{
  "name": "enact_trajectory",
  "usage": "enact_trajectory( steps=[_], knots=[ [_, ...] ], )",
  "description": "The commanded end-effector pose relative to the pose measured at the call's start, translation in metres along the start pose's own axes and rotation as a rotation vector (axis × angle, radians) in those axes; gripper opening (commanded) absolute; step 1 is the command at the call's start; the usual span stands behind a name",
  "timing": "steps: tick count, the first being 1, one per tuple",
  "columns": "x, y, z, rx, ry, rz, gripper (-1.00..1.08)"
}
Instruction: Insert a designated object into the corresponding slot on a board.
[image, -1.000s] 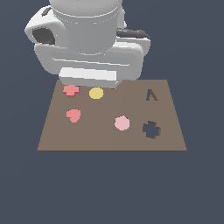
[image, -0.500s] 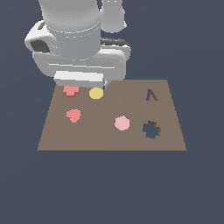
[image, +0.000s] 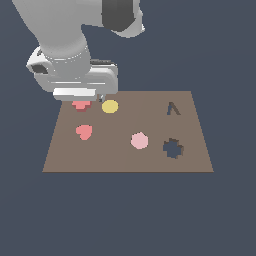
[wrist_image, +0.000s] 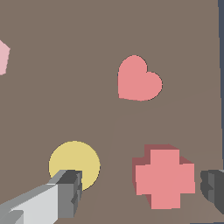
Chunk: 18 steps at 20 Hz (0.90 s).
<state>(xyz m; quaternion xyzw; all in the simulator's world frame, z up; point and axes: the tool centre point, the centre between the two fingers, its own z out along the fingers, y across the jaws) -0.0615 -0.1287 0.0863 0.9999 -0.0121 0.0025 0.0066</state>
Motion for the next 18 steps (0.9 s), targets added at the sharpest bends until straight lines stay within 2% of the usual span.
enact_trajectory(
  steps=[1,8,18],
  knots=[
    [-0.009,0.013,0.013,0.005,-0.001,-0.007,1.0],
    [-0.022,0.033,0.035,0.012,-0.004,-0.017,1.0],
    [-0.023,0.035,0.038,0.013,-0.006,-0.017,1.0]
  ],
)
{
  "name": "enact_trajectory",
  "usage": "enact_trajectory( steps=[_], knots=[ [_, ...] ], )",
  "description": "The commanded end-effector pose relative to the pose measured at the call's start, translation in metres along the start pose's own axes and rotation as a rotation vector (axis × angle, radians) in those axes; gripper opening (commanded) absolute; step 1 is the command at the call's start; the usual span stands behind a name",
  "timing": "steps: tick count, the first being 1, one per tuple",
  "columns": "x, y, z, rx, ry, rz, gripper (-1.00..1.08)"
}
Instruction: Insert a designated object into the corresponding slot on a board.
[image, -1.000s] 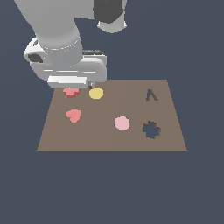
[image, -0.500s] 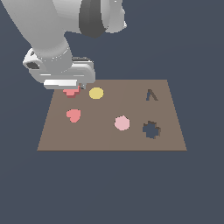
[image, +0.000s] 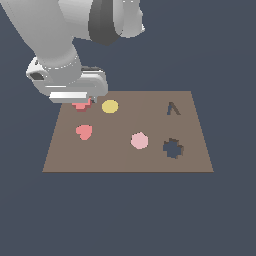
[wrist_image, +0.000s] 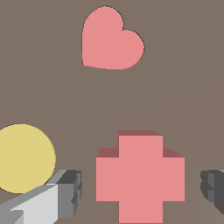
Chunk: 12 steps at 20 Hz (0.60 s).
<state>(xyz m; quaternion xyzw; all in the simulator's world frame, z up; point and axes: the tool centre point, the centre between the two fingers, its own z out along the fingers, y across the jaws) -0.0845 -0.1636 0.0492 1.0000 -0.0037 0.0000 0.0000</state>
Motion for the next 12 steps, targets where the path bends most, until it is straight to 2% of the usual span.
enact_trajectory(
  steps=[1,9,10,12],
  knots=[
    [0.0,0.0,0.003,0.0,-0.001,0.0,1.0],
    [0.0,-0.001,0.019,0.0,0.0,0.0,1.0],
    [0.0,-0.001,0.019,0.0,0.0,0.0,-1.0],
    [0.0,-0.001,0.019,0.0,0.0,0.0,-1.0]
  ],
)
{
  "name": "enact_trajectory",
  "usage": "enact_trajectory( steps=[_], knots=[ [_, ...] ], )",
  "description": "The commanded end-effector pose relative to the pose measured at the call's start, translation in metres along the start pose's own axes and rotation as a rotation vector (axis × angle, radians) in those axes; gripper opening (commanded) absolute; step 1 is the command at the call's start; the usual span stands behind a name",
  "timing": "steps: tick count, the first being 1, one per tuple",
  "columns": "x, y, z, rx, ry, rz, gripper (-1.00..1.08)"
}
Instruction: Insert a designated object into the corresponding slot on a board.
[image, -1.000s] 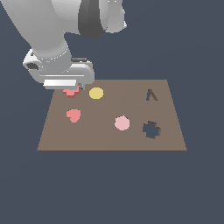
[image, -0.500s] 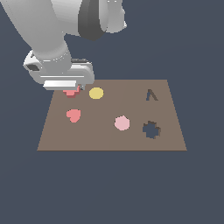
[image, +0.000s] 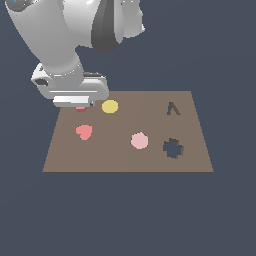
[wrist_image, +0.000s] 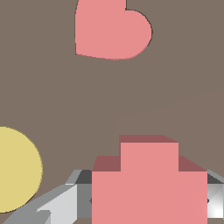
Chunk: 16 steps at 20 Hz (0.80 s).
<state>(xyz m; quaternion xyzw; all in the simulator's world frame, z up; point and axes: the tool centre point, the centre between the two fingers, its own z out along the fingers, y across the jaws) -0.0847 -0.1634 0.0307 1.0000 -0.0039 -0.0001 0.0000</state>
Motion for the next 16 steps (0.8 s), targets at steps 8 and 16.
enact_trajectory(
  steps=[8,16],
  knots=[
    [0.0,0.0001,0.0,0.0,0.001,0.0,-1.0],
    [0.0059,0.0025,-0.0002,0.0,0.0,-0.037,-1.0]
  ],
)
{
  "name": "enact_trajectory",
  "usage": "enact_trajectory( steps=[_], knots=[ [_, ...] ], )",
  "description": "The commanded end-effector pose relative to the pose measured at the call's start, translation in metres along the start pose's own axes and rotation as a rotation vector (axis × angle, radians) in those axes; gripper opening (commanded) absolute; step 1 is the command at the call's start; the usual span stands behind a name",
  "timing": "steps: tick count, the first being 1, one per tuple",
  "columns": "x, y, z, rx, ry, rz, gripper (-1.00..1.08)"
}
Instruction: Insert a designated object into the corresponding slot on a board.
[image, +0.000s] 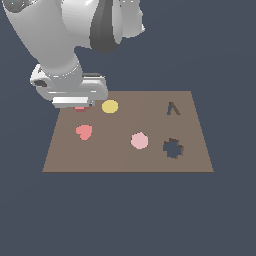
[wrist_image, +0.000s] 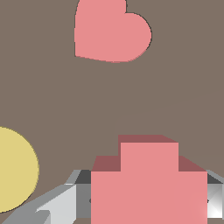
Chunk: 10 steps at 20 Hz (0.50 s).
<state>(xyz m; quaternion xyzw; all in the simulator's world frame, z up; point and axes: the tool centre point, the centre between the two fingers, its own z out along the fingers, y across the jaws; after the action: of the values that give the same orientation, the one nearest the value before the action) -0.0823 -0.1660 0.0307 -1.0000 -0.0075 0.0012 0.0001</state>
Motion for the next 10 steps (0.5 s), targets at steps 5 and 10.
enact_trajectory(
  steps=[5,10],
  knots=[
    [0.015,0.005,-0.001,-0.001,0.003,-0.086,-1.0],
    [0.034,0.01,-0.001,-0.001,0.003,-0.199,-1.0]
  ],
)
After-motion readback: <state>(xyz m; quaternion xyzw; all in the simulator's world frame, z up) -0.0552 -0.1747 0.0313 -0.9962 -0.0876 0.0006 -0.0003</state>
